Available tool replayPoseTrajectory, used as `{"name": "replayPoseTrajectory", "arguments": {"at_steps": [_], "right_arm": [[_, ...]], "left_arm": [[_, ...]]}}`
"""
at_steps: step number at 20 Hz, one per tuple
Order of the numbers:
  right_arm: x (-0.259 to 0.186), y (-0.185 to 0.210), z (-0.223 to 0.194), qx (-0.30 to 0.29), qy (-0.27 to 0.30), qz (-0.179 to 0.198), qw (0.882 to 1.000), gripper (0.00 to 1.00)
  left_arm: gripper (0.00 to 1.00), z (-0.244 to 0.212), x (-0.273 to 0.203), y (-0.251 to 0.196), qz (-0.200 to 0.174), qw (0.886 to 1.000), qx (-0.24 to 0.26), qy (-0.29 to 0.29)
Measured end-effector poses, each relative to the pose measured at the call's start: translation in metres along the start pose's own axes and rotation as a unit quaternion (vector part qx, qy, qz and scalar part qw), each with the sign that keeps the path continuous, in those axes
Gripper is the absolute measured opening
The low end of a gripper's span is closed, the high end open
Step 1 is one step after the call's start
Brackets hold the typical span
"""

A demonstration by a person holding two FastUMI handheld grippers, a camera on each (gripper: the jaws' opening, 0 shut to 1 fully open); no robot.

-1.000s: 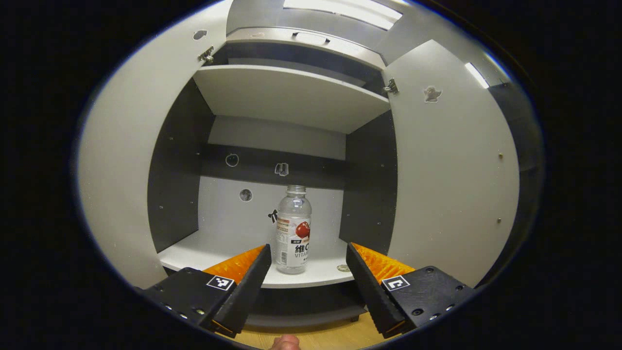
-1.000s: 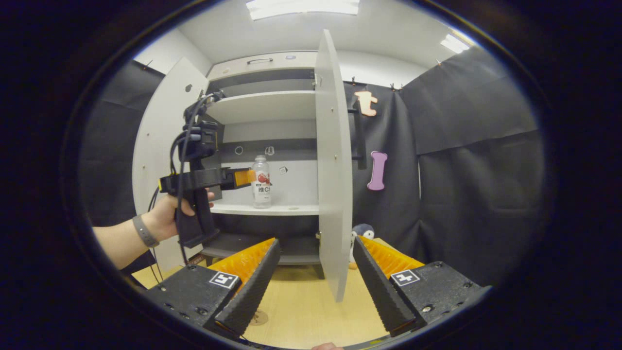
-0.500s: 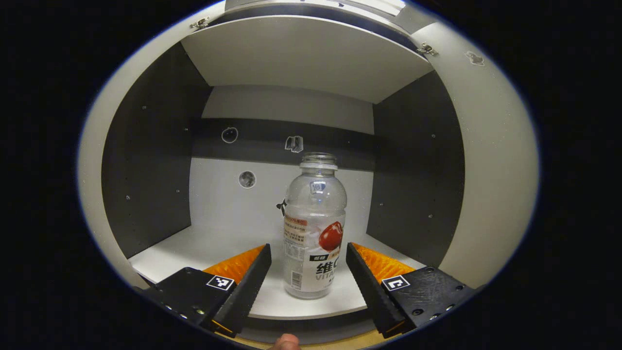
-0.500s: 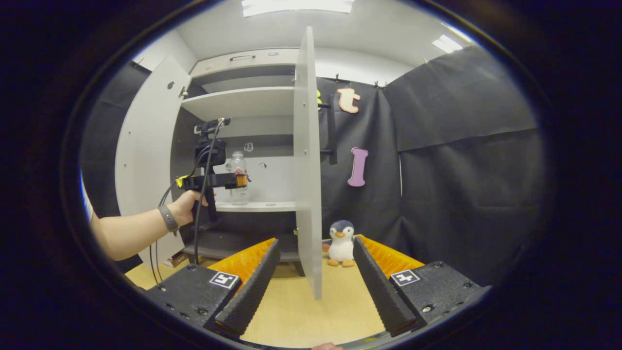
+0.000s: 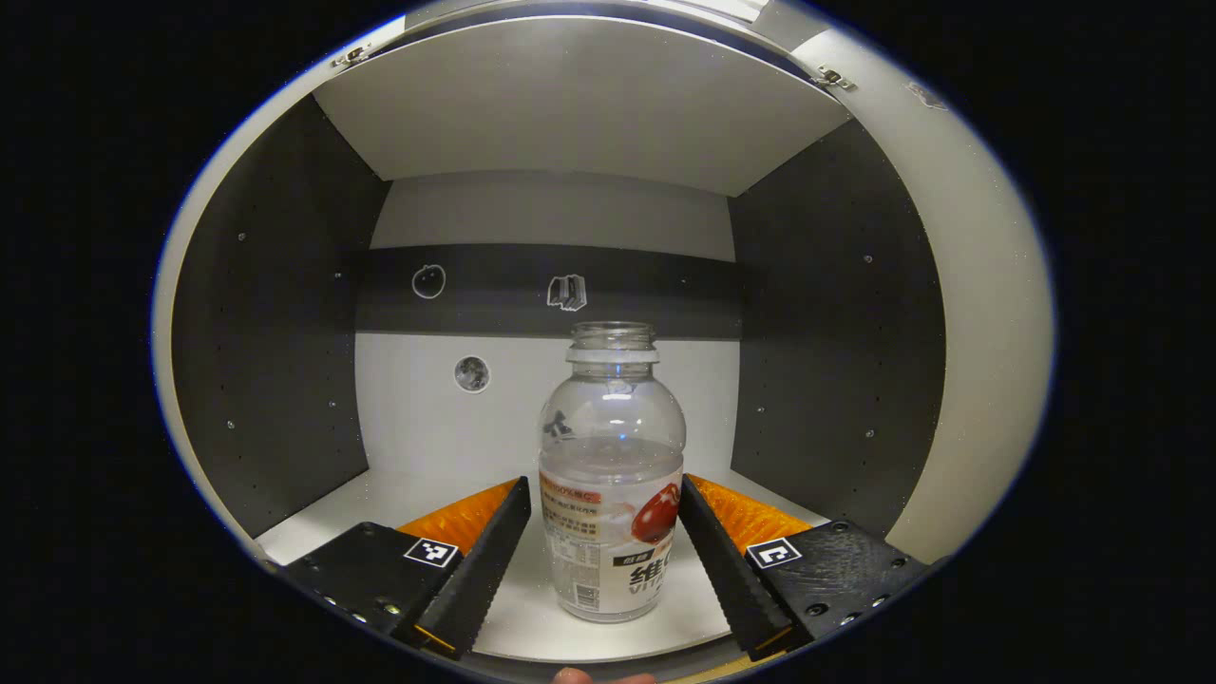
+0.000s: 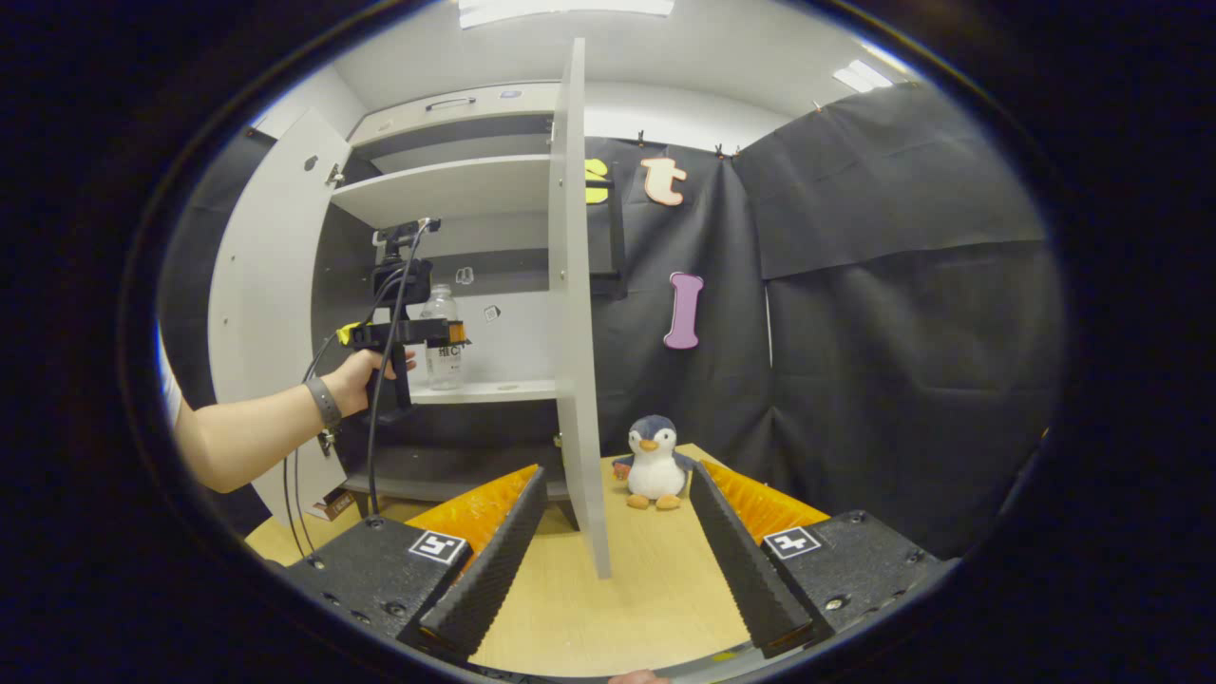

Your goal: Grasp the bottle in the cabinet with the left hand and place it on the coaster, then close the right door with the right hand and the left door with the left hand.

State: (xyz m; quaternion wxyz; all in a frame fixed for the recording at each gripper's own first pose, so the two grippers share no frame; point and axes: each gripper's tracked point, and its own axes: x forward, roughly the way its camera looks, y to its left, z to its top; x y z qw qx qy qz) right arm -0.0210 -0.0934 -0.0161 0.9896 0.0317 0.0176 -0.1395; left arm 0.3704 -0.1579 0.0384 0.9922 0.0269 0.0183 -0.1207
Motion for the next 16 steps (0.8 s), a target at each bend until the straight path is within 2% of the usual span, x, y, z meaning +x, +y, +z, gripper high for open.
{"name": "replayPoseTrajectory", "arguments": {"at_steps": [1, 2, 3, 8, 15, 16], "right_arm": [[0.0, 0.0, 0.0, 0.001, -0.001, 0.001, 1.0, 0.99], [0.001, 0.0, 0.0, 0.001, -0.002, 0.002, 1.0, 0.99], [0.001, 0.0, 0.001, 0.002, -0.003, 0.003, 1.0, 0.99], [0.0, 0.002, 0.0, 0.004, -0.006, 0.011, 1.0, 0.99], [-0.008, 0.015, -0.001, 0.008, -0.004, 0.048, 0.999, 0.99], [-0.009, 0.019, 0.001, 0.008, -0.005, 0.057, 0.998, 0.94]], "left_arm": [[0.93, 0.003, -0.001, 0.0, 0.0, 1.0, 0.002, -0.003], [0.82, 0.005, -0.002, 0.0, 0.001, 1.0, 0.003, -0.002], [0.79, 0.003, -0.001, -0.002, -0.003, 1.0, 0.005, 0.001], [0.77, 0.015, -0.015, -0.004, -0.012, 1.0, 0.005, -0.007], [0.77, 0.043, -0.091, 0.002, -0.041, 0.998, -0.005, -0.038], [0.77, 0.043, -0.106, 0.003, -0.045, 0.998, -0.003, -0.038]]}}
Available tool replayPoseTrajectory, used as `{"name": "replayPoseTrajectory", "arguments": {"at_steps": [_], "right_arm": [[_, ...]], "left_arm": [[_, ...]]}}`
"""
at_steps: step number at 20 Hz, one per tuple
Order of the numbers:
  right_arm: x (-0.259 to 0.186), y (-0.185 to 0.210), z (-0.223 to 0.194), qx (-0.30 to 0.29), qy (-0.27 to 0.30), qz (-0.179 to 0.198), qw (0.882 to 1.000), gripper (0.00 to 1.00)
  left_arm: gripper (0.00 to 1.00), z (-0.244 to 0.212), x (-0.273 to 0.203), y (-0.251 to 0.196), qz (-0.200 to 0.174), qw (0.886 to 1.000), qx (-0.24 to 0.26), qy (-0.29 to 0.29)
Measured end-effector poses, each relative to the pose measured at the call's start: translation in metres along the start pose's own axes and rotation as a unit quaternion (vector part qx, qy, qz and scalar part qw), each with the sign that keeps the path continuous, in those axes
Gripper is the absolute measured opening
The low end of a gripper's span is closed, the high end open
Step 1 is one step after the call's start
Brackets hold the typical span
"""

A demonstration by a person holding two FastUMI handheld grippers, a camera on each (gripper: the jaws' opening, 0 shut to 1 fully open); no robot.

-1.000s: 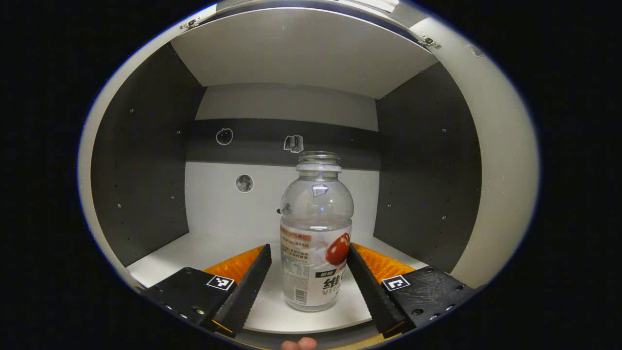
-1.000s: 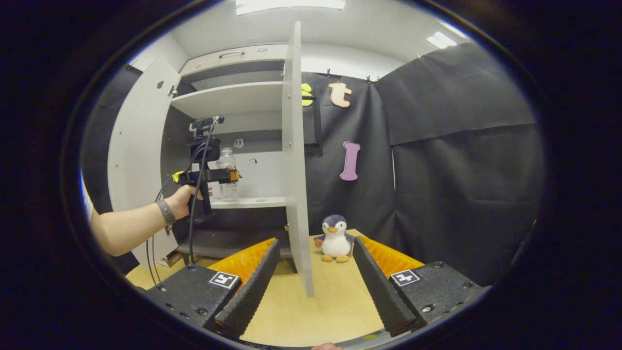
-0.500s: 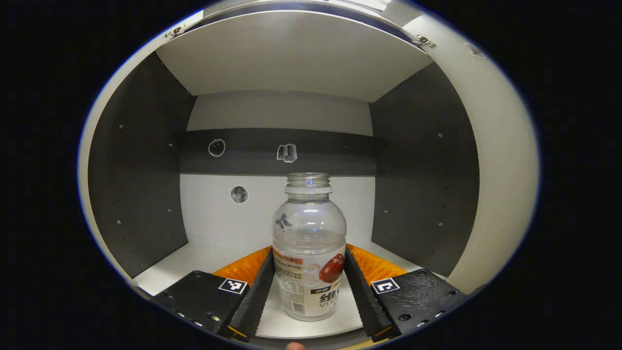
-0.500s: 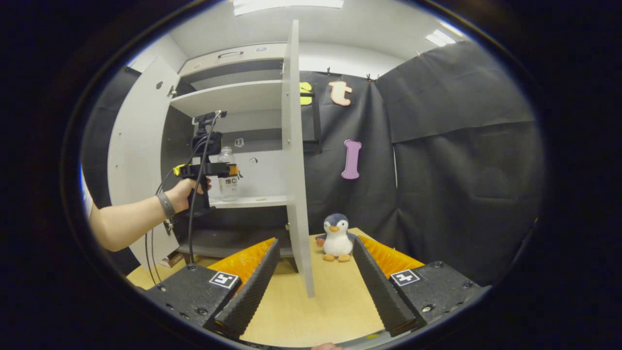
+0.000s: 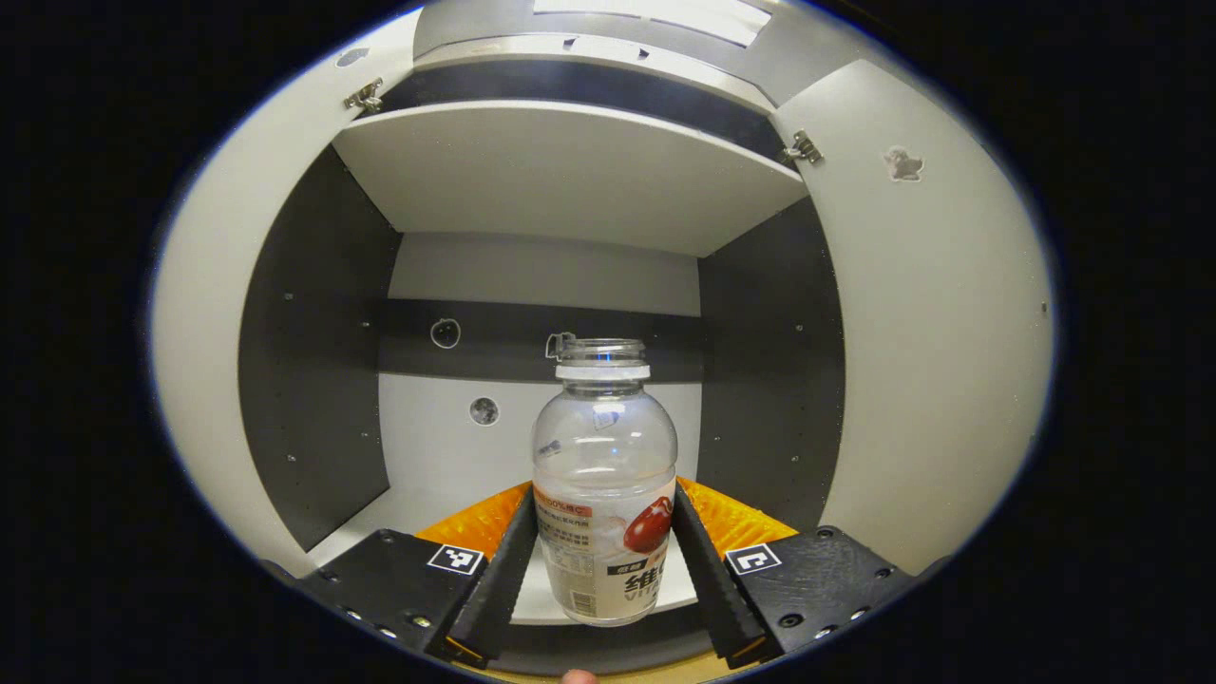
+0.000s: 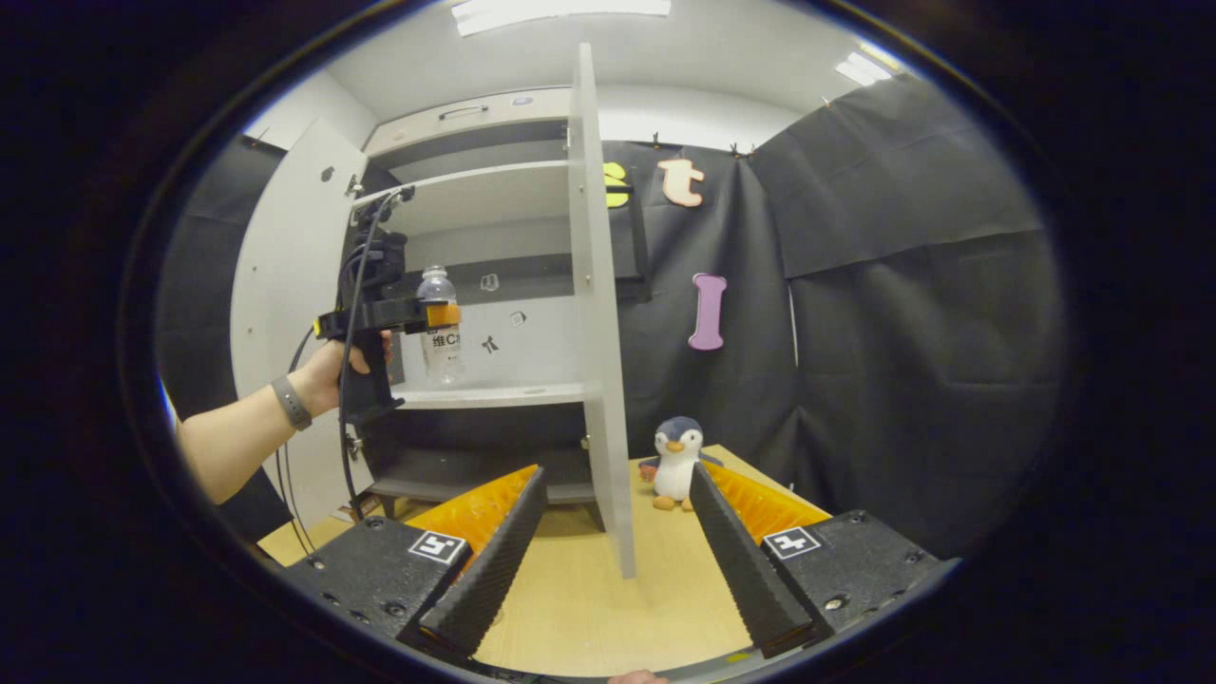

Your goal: Grasp the bottle in the cabinet with the left hand and place it on the coaster, then close the right door with the right hand and the left door with the left hand.

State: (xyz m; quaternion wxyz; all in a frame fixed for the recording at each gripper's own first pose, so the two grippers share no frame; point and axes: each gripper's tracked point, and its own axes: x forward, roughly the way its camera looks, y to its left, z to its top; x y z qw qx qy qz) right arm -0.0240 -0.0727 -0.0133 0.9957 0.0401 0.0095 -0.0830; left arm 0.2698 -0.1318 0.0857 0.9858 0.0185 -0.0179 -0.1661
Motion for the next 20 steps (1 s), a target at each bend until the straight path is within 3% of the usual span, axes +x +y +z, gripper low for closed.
{"name": "replayPoseTrajectory", "arguments": {"at_steps": [3, 4, 7, 9, 10, 12, 16, 20], "right_arm": [[-0.001, 0.007, 0.008, -0.011, -0.011, 0.02, 1.0, 0.94], [-0.001, 0.009, 0.009, -0.015, -0.014, 0.027, 0.999, 0.99], [-0.001, 0.015, 0.02, -0.011, -0.021, 0.054, 0.998, 0.95], [0.001, 0.016, 0.026, -0.01, -0.024, 0.062, 0.998, 0.99], [0.002, 0.016, 0.03, -0.013, -0.027, 0.063, 0.998, 0.94], [0.002, 0.018, 0.039, -0.027, -0.037, 0.066, 0.997, 0.99], [0.001, 0.024, 0.053, -0.032, -0.039, 0.071, 0.996, 0.99], [-0.001, 0.024, 0.059, -0.038, -0.028, 0.063, 0.997, 0.94]], "left_arm": [[0.77, -0.005, -0.048, 0.003, 0.0, 1.0, 0.012, -0.004], [0.81, -0.012, -0.064, 0.006, 0.006, 1.0, 0.019, -0.003], [0.77, -0.042, -0.106, 0.004, 0.008, 1.0, 0.003, 0.007], [0.77, -0.071, -0.131, -0.002, 0.014, 1.0, -0.011, 0.019], [0.74, -0.086, -0.142, -0.005, 0.019, 1.0, -0.011, 0.023], [0.81, -0.122, -0.16, -0.014, 0.026, 0.999, -0.01, 0.033], [0.77, -0.185, -0.19, -0.03, 0.05, 0.997, 0.012, 0.051], [0.77, -0.242, -0.206, -0.051, 0.057, 0.996, 0.005, 0.069]]}}
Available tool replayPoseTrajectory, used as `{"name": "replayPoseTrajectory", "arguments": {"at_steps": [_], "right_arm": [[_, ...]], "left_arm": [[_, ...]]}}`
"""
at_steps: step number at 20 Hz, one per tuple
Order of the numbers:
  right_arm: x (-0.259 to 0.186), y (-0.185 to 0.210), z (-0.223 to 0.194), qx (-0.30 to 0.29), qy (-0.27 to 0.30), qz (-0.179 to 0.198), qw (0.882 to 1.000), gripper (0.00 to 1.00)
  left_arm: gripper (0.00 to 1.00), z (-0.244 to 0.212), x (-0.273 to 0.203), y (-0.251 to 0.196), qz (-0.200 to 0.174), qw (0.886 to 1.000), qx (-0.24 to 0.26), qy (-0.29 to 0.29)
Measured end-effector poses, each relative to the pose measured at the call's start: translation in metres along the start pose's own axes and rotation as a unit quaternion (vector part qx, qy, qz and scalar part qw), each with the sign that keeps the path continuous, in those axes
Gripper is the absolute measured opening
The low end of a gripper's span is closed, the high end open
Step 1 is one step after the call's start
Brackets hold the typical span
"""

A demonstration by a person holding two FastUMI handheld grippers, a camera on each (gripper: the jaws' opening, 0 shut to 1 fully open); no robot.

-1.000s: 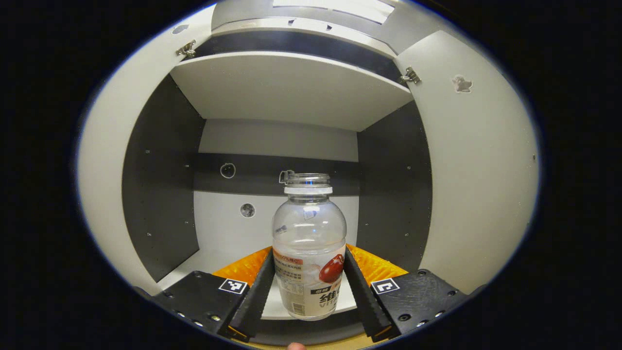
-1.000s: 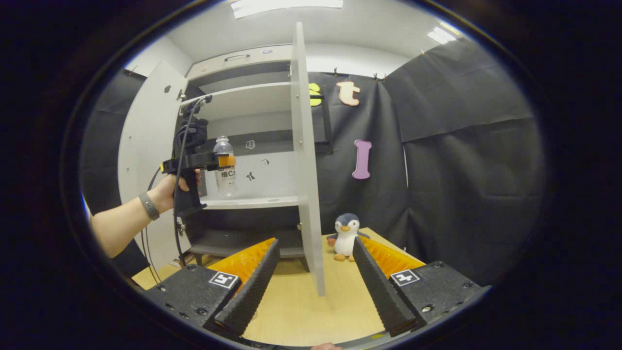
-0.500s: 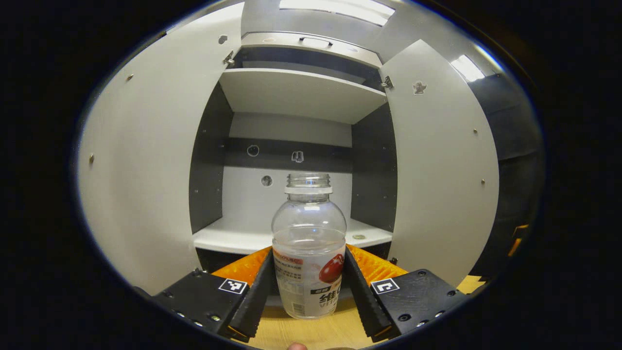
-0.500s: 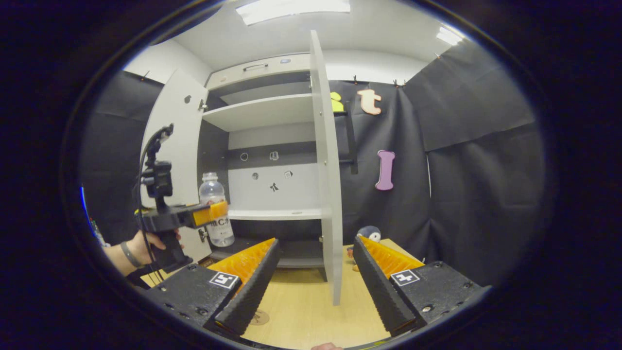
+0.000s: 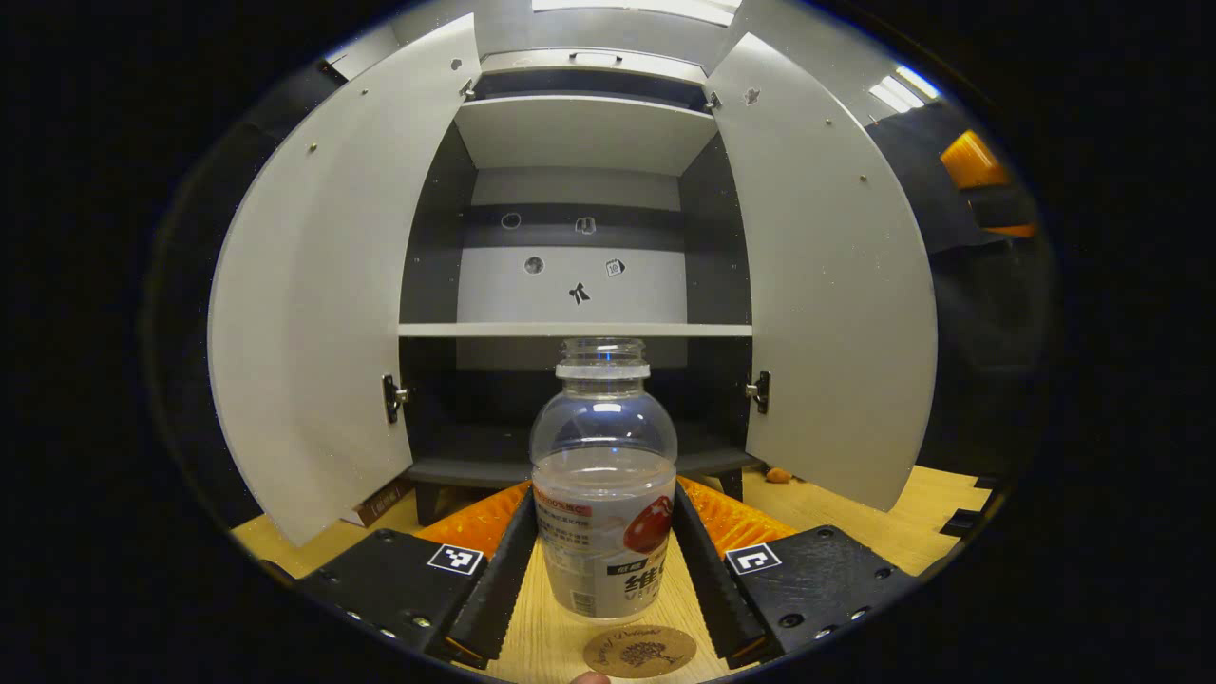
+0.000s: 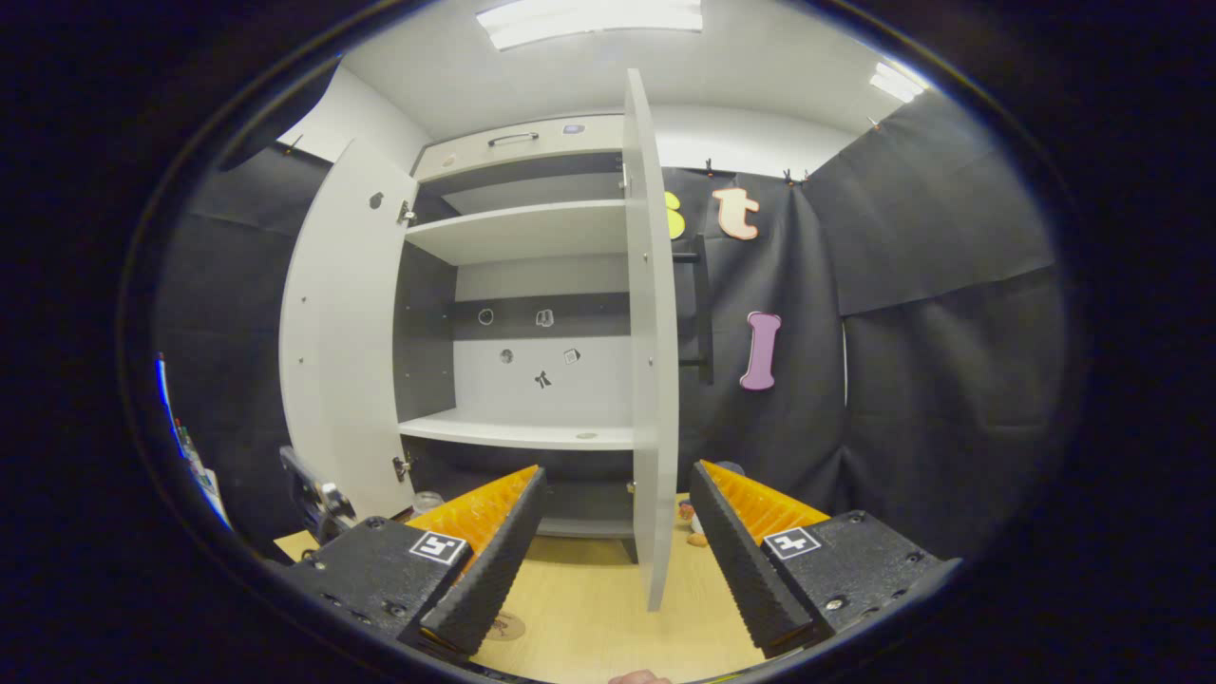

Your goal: Grasp the bottle in the cabinet with the left hand and place it on the coaster, then close the right door with the right hand and the left door with the left hand.

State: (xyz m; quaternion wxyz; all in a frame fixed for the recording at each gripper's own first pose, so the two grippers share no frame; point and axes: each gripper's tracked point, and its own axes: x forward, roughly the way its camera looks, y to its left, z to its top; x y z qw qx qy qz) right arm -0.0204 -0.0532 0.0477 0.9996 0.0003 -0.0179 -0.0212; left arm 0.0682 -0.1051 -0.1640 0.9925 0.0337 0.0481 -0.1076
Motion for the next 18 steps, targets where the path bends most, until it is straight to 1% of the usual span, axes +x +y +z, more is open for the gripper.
{"name": "replayPoseTrajectory", "arguments": {"at_steps": [1, 3, 5, 6, 7, 8, 10, 11, 12, 15, 16, 18], "right_arm": [[0.0, -0.001, 0.001, -0.007, 0.004, -0.003, 1.0, 0.99], [0.0, -0.005, 0.001, -0.016, 0.011, -0.011, 1.0, 0.99], [0.0, -0.01, 0.003, -0.011, 0.019, -0.021, 1.0, 0.99], [0.0, -0.015, 0.006, -0.008, 0.018, -0.03, 0.999, 0.94], [0.0, -0.018, 0.009, -0.006, 0.016, -0.038, 0.999, 0.99], [-0.001, -0.022, 0.012, -0.006, 0.014, -0.044, 0.999, 0.94], [-0.003, -0.026, 0.01, -0.006, 0.018, -0.055, 0.998, 0.94], [-0.003, -0.027, 0.008, -0.006, 0.02, -0.059, 0.998, 0.99], [-0.004, -0.027, 0.006, -0.004, 0.023, -0.061, 0.998, 0.94], [-0.003, -0.025, 0.0, -0.002, 0.033, -0.059, 0.998, 0.94], [-0.002, -0.026, 0.001, -0.003, 0.034, -0.06, 0.998, 0.99], [-0.001, -0.026, 0.003, -0.004, 0.032, -0.062, 0.998, 0.99]], "left_arm": [[0.77, -0.01, -0.002, -0.005, 0.0, 1.0, -0.003, 0.005], [0.77, -0.025, -0.004, -0.013, 0.004, 1.0, -0.002, 0.003], [0.77, -0.037, -0.005, -0.017, 0.01, 1.0, 0.003, 0.004], [0.78, -0.044, -0.005, -0.021, 0.008, 1.0, 0.002, 0.006], [0.77, -0.049, -0.006, -0.023, 0.008, 1.0, 0.002, 0.007], [0.77, -0.053, -0.006, -0.024, 0.008, 1.0, 0.003, 0.008], [0.78, -0.064, -0.007, -0.023, 0.013, 1.0, 0.006, 0.016], [0.77, -0.069, -0.008, -0.023, 0.014, 1.0, 0.003, 0.02], [0.77, -0.074, -0.009, -0.023, 0.013, 1.0, 0.0, 0.025], [0.78, -0.075, -0.012, -0.027, 0.013, 1.0, 0.005, 0.022], [0.77, -0.076, -0.013, -0.027, 0.014, 1.0, 0.007, 0.023], [0.77, -0.077, -0.015, -0.025, 0.02, 1.0, 0.004, 0.018]]}}
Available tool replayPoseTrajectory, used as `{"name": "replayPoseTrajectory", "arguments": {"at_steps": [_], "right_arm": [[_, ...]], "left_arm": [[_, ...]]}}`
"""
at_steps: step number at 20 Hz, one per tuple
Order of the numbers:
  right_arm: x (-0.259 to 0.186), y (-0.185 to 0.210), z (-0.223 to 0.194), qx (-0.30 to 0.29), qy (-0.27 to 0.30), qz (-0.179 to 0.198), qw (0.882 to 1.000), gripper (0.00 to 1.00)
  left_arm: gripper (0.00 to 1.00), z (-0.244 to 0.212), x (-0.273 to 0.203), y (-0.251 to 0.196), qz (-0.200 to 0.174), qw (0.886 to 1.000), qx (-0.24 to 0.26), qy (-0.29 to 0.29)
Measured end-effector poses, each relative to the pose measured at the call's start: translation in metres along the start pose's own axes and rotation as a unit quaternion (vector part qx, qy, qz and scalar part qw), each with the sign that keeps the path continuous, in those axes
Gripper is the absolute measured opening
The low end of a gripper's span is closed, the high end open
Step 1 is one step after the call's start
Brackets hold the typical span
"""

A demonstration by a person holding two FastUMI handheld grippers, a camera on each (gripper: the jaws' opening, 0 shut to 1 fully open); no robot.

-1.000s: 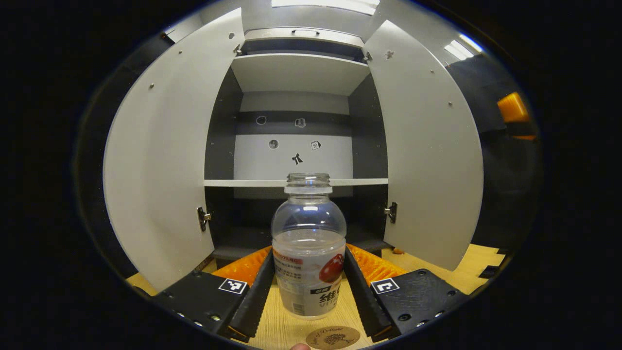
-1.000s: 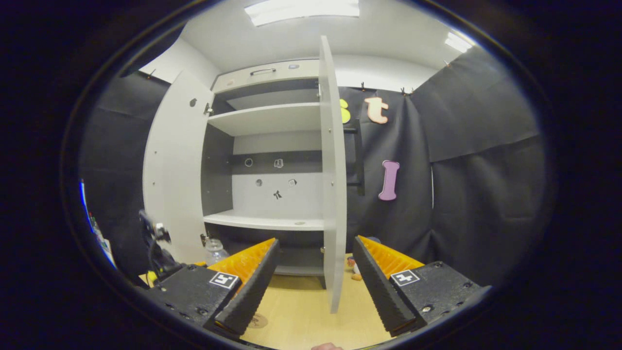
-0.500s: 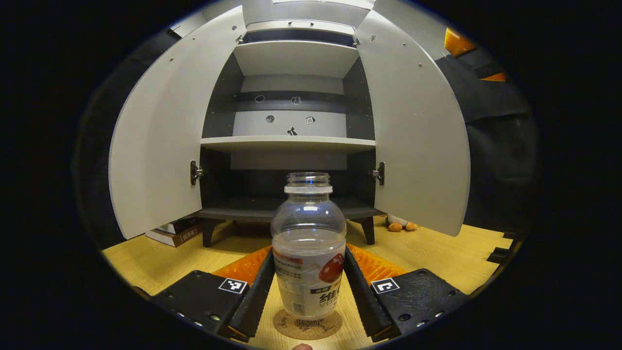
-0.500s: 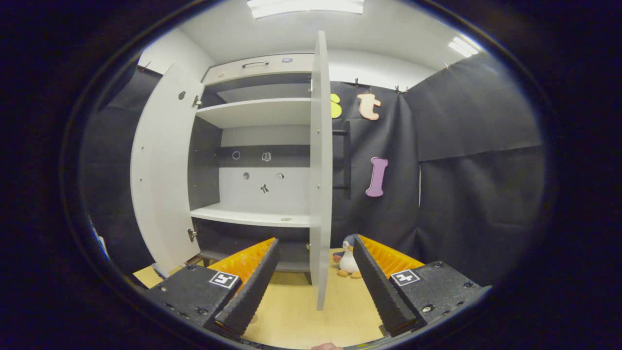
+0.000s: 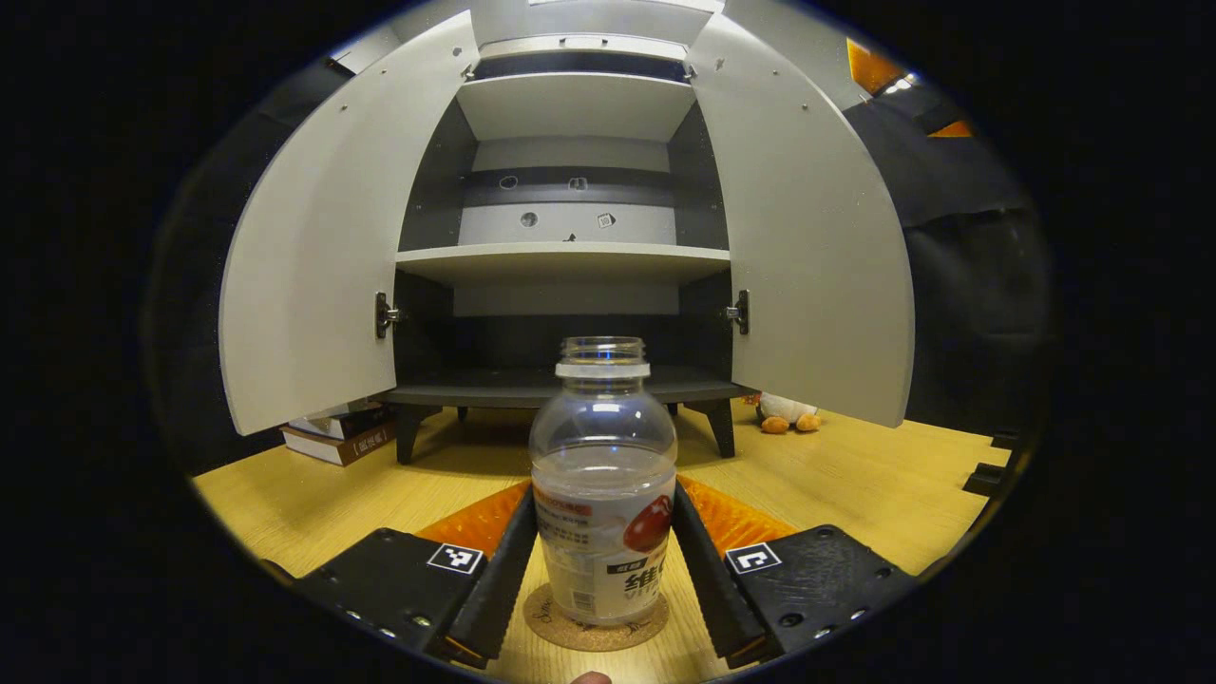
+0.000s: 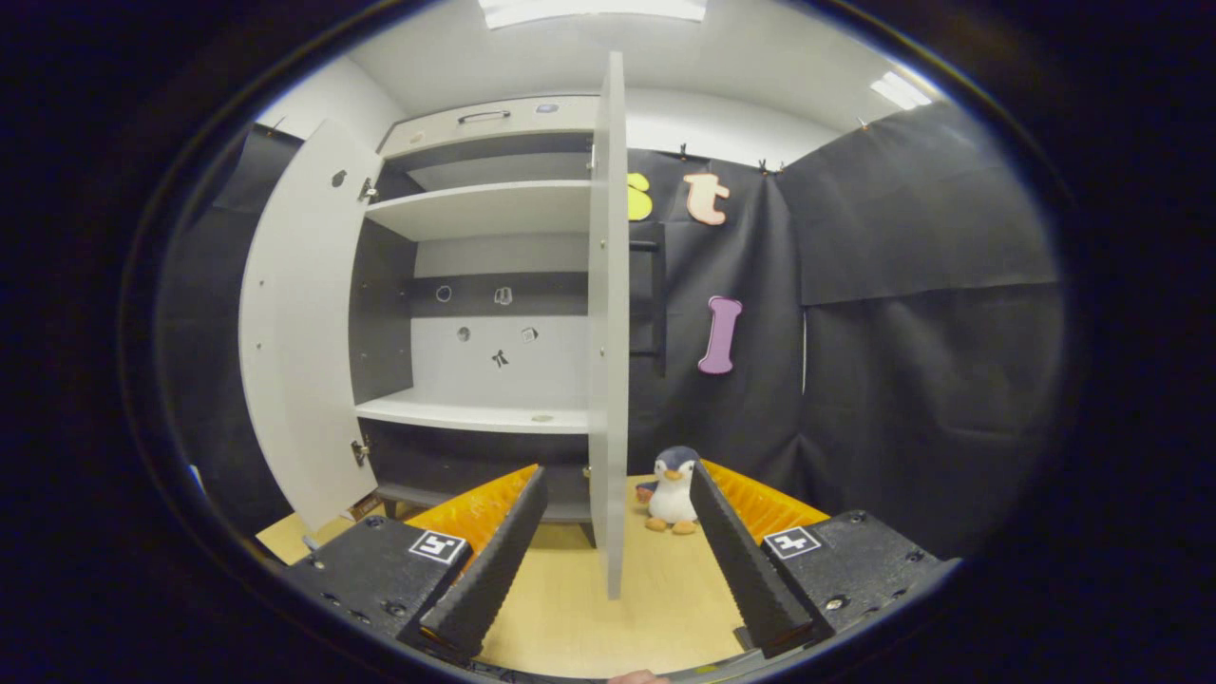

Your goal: Grasp the bottle in the cabinet with the left hand and place it on the coaster, then close the right door with the right hand and the left door with the left hand.

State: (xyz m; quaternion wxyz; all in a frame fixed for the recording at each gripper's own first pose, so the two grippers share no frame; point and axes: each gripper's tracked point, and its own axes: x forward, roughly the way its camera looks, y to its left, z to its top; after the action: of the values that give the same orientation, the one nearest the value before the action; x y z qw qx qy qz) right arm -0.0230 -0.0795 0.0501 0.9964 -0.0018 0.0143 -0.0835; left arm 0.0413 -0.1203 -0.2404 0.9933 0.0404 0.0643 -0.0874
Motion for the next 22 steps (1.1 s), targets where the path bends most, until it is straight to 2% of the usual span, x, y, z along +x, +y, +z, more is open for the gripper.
{"name": "replayPoseTrajectory", "arguments": {"at_steps": [9, 10, 11, 13, 15, 18, 22], "right_arm": [[-0.001, 0.003, -0.007, -0.004, 0.009, 0.003, 1.0, 0.99], [-0.002, 0.004, -0.008, -0.003, 0.012, 0.006, 1.0, 0.94], [-0.002, 0.004, -0.01, -0.003, 0.014, 0.006, 1.0, 0.99], [-0.005, 0.003, -0.012, 0.0, 0.016, 0.006, 1.0, 0.99], [-0.006, 0.002, -0.013, 0.003, 0.016, 0.006, 1.0, 0.99], [-0.007, 0.003, -0.014, 0.004, 0.014, 0.007, 1.0, 1.0], [-0.007, 0.007, -0.014, 0.008, 0.01, 0.017, 1.0, 0.99]], "left_arm": [[0.8, -0.005, -0.007, -0.002, 0.004, 1.0, 0.0, -0.001], [0.8, -0.006, -0.009, -0.002, 0.004, 1.0, -0.001, 0.0], [0.81, -0.005, -0.01, 0.0, 0.006, 1.0, -0.003, 0.0], [0.88, 0.001, -0.012, 0.006, 0.014, 1.0, -0.003, -0.004], [0.93, 0.011, -0.017, 0.009, 0.016, 1.0, -0.001, -0.012], [0.92, 0.035, -0.027, 0.008, 0.005, 0.999, -0.008, -0.032], [0.94, 0.085, -0.042, 0.009, 0.0, 0.997, -0.01, -0.071]]}}
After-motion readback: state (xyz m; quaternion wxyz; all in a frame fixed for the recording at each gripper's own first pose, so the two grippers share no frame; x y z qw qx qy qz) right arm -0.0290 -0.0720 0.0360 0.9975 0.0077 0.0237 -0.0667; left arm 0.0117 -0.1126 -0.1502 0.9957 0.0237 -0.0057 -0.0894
